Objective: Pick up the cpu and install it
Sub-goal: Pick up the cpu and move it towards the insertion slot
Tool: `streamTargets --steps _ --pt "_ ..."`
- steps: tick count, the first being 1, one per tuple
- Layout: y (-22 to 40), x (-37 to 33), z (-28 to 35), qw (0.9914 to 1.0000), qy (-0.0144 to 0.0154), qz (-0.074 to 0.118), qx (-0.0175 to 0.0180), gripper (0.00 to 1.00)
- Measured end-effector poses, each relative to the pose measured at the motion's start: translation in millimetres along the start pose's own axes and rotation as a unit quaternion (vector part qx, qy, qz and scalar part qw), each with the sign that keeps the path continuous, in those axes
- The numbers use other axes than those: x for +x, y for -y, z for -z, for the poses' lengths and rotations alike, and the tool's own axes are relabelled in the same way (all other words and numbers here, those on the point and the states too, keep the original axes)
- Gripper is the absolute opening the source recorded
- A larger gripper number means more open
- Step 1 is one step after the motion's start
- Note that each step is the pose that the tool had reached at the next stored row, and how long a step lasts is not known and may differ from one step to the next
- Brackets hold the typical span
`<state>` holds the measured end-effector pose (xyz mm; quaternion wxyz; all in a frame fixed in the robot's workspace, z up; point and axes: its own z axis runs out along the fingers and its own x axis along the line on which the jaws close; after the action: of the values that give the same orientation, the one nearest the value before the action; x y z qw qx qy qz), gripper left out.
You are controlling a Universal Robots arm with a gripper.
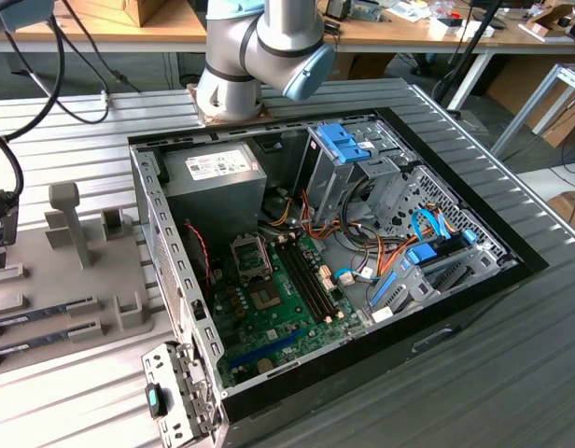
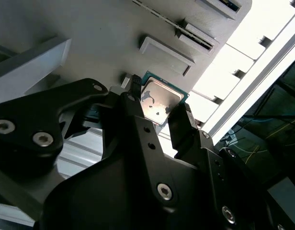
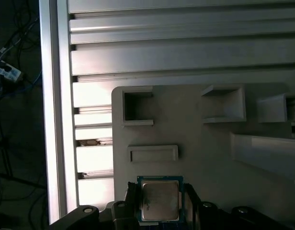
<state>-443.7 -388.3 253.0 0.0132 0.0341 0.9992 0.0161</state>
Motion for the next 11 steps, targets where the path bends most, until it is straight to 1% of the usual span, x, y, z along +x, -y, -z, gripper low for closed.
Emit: streamTargets --steps 11 --pt "-0.2 -0.2 7.8 1.00000 0.0000 0.000 0.0000 0.47"
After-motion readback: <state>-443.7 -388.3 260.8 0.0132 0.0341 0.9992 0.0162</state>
